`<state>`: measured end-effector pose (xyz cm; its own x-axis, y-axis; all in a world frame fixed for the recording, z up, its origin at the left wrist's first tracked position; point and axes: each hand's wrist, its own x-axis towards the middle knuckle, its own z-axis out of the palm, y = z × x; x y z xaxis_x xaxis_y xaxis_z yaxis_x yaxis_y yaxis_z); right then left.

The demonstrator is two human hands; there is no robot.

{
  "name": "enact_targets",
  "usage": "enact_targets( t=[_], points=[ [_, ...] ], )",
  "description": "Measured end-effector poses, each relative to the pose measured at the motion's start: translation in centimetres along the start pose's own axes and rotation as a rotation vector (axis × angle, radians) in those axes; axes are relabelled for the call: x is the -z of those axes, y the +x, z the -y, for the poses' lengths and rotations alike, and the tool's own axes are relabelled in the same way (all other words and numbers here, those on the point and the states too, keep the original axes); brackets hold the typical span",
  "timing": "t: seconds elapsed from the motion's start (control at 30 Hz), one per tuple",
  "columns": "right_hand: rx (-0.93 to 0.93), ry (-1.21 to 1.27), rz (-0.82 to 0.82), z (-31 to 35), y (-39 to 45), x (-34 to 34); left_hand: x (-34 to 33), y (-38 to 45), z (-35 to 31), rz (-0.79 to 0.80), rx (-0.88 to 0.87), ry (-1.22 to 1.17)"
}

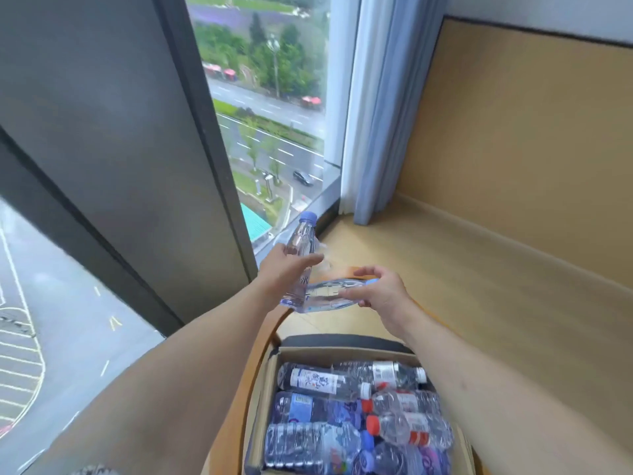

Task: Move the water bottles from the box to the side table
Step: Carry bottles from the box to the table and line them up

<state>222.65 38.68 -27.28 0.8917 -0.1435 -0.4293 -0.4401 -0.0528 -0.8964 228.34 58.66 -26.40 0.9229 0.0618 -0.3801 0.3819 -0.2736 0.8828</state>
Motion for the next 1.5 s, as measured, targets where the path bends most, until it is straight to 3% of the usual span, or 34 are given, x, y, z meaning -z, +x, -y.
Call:
enact_targets(
  t=[0.23, 0.4, 0.63, 0.87, 1.23, 1.5],
  points=[
    [0.088, 0.296, 0.068, 5.0, -0.5, 0.9, 1.4, -5.0, -3.8, -0.26, -0.056, -0.057],
    [0.147, 0.362, 0.169, 7.4, -2.6, -0.3, 1.8, -10.1, -5.0, -0.401, -0.103, -0.106],
    [0.091, 0.227, 0.416, 7.8, -7.7, -4.7, 4.4, -18.1, -3.9, -0.614, -0.064, -0.163],
    [0.18, 0.027, 0.707, 7.8, -15.4, -12.1, 10.0, -28.0, -0.8, -0.896, 0.009, -0.216],
    [0.247, -0.142, 1.238, 3.0, -36.6, -21.5, 16.4, -50.4, 9.3, -1.338, 0.092, -0.28],
    [0.254, -0.223, 1.54, -5.5, -57.7, -23.8, 15.2, -72.9, 17.1, -1.656, 0.149, -0.386]
  ],
)
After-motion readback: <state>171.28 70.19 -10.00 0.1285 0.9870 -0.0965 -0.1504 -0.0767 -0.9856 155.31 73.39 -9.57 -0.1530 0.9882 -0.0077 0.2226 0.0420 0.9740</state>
